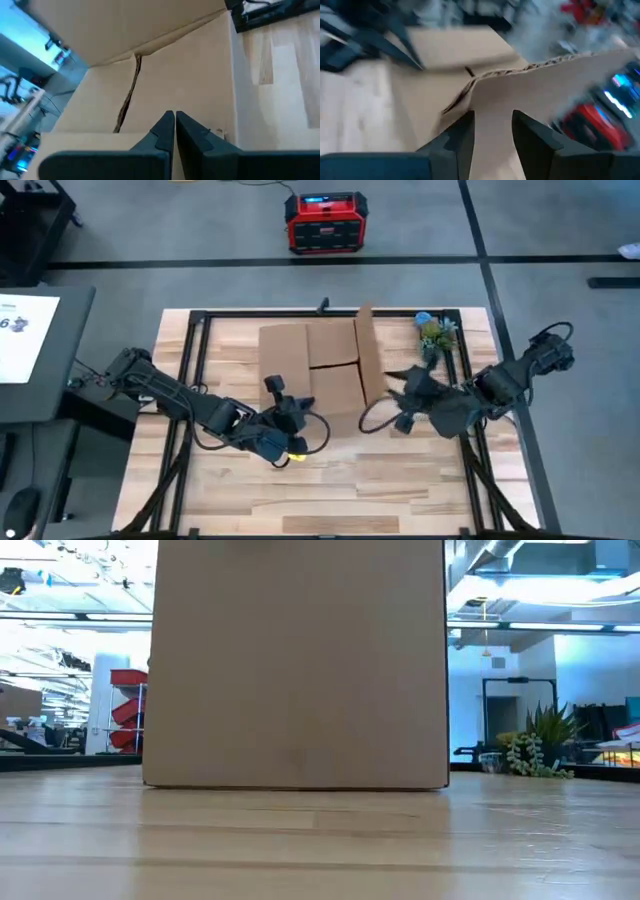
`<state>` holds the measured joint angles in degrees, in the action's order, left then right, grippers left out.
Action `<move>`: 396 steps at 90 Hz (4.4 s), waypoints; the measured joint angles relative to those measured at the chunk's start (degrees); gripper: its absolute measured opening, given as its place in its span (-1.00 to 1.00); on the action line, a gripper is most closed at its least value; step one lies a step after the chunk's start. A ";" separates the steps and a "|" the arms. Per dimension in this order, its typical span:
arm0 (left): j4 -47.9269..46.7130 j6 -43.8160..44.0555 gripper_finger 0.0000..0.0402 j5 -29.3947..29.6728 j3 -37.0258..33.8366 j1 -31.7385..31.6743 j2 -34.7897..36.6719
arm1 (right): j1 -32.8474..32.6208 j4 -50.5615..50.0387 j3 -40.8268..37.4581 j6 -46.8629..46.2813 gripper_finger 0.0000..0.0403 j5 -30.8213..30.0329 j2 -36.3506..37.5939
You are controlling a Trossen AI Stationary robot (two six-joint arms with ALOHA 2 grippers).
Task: Wrap mug
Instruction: Close the cardboard box
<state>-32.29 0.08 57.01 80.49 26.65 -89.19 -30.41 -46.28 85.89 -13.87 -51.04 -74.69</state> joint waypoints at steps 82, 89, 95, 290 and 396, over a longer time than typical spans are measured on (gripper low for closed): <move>-35.02 34.48 -1.00 2.63 15.65 16.28 6.47 | 20.64 12.00 -0.02 16.96 -0.41 28.91 -12.62; -45.37 47.40 -1.00 4.88 13.66 16.05 6.95 | 20.37 12.58 -0.02 18.47 -0.41 29.86 -12.45; -50.68 55.53 -1.00 6.35 11.17 15.06 6.76 | 20.39 15.58 -0.95 20.77 -0.41 32.78 -12.36; -29.95 53.26 -1.00 8.66 4.61 21.40 -0.74 | 40.81 38.77 -12.57 15.66 -0.41 53.78 -16.42; -29.88 52.87 -1.00 8.57 4.63 21.40 -0.70 | 39.54 44.96 -12.72 16.89 -0.41 54.34 -16.59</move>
<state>-62.17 52.95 65.58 85.12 48.05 -89.89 9.13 -1.32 73.17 3.03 3.30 -91.29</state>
